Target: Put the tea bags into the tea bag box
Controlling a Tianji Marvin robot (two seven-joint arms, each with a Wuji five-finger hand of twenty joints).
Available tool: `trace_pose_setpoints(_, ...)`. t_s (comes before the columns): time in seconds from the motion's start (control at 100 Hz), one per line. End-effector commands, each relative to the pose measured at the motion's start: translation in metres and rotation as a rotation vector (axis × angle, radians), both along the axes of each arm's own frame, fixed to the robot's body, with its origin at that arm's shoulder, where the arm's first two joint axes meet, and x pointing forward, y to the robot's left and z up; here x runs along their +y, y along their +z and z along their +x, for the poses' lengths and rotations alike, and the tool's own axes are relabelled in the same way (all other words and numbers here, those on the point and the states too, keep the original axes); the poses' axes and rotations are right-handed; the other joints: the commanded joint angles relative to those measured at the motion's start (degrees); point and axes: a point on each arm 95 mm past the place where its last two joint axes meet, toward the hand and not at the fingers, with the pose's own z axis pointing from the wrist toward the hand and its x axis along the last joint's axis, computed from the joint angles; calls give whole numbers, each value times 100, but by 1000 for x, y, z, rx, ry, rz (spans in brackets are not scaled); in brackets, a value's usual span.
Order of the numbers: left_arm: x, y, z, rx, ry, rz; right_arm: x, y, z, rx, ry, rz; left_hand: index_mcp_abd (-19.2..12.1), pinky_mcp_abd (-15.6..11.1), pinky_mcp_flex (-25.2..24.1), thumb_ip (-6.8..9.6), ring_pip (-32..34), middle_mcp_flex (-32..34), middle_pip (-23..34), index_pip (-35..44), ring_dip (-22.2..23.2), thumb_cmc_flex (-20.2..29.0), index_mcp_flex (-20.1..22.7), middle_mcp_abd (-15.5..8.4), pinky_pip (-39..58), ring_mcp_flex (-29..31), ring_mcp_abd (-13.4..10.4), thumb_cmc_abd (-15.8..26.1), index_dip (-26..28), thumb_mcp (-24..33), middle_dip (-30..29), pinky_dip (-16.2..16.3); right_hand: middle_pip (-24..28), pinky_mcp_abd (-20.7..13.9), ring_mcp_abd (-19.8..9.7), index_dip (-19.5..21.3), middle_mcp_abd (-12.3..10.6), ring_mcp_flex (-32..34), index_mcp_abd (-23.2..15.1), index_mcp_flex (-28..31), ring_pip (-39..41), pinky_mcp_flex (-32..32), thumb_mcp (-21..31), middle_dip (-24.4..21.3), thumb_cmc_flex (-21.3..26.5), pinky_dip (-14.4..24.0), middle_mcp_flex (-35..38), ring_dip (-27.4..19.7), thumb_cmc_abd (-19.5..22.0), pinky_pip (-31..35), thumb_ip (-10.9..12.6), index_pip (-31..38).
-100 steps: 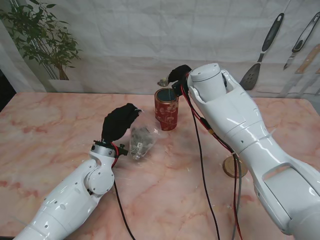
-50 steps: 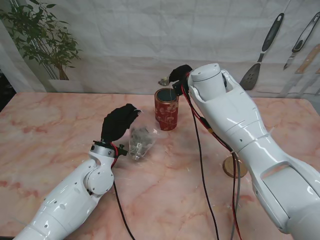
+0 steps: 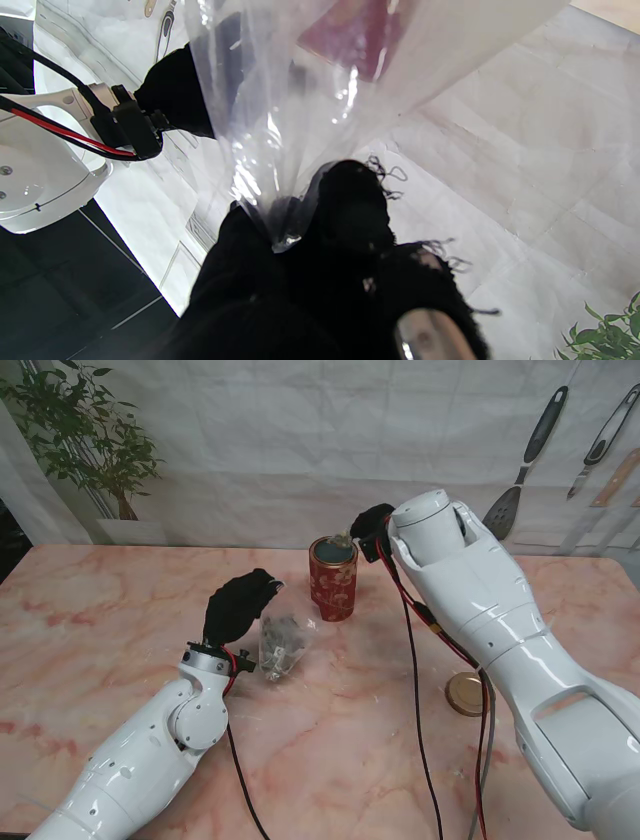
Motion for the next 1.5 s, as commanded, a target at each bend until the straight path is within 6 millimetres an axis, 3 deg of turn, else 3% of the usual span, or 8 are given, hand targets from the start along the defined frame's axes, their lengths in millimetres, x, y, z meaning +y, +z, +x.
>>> trace_pose_setpoints(0.0, -3, 3, 2, 0, -10, -2, -3, 1, -1, 9, 23, -9, 837, -498, -725, 242, 1748, 684, 1103, 776, 7, 336, 526, -894, 1557, 625, 968, 250, 125, 363, 115, -44, 74, -187, -143, -33, -82, -163, -190, -221, 87, -41, -313, 41, -320, -51, -225, 51, -317, -99, -194, 24)
trace_pose_setpoints(0.08, -3, 3, 2, 0, -11, -2, -4, 1, -1, 15, 33, -23, 850, -497, -724, 243, 1751, 685, 1103, 774, 7, 338, 530, -882, 1559, 625, 967, 247, 124, 364, 115, -44, 58, -182, -141, 369, -70, -228, -151, -80, 69, -46, -492, 87, -880, 10, -306, 76, -311, -238, -241, -641)
trace_pose_setpoints(0.13, -3, 3, 2, 0, -11, -1, -5, 1, -1, 18, 46, -32, 847, -497, -724, 242, 1752, 688, 1104, 774, 7, 339, 532, -886, 1559, 625, 970, 241, 124, 363, 115, -44, 50, -190, -151, 834, -74, -264, -135, -11, 58, -42, -573, 116, -1305, 55, -368, 88, -193, -294, -36, -1047)
trace_pose_setpoints(0.26, -3, 4, 2, -2, -8, -2, -8, 3, -3, 10, 42, -40, 845, -500, -724, 243, 1755, 685, 1103, 774, 7, 337, 531, -888, 1558, 626, 965, 248, 126, 365, 114, -44, 36, -193, -163, 918, -82, -293, -126, -43, 51, -56, -710, 121, -1613, 54, -407, 91, -114, -328, -44, -1159)
trace_pose_setpoints(0.54, -2, 5, 4, -4, -6, 11, -21, 6, -20, -38, 35, -44, 853, -497, -724, 244, 1755, 687, 1100, 770, 5, 337, 532, -887, 1560, 625, 970, 244, 126, 365, 113, -44, 47, -186, -152, 1047, -96, -247, -146, 20, 74, -48, -730, 143, -1539, 116, -352, 108, -90, -307, -25, -1215)
trace_pose_setpoints(0.98, 0, 9, 4, -7, -3, 45, -58, 1, -65, -78, 67, 26, 853, -497, -724, 244, 1758, 686, 1094, 769, 4, 333, 533, -887, 1560, 625, 981, 244, 127, 366, 112, -44, -4, -37, -49, 1108, -46, -151, -176, -39, 75, -37, -675, 138, -1427, 165, -257, 108, -83, -166, -43, -1372)
trace_pose_setpoints(1.29, 0, 12, 5, -14, -8, 60, -79, -16, -114, -161, 106, 85, 842, -497, -724, 244, 1757, 690, 1099, 769, 3, 331, 531, -886, 1560, 625, 972, 245, 128, 368, 116, -44, -259, 79, 16, 1017, -8, -98, -417, -154, -162, -44, -685, -3, -1277, 121, -177, -12, -136, -29, -47, -1692)
trace_pose_setpoints(1.49, 1, 12, 5, -14, -2, 66, -93, -34, -141, -230, 149, -70, 839, -497, -724, 242, 1757, 684, 1096, 770, 2, 329, 533, -898, 1560, 625, 972, 246, 130, 366, 116, -44, -726, -82, -131, 881, -250, 30, -612, -277, -905, -43, -653, -316, -1310, 0, -196, -311, -148, -129, -63, -1941)
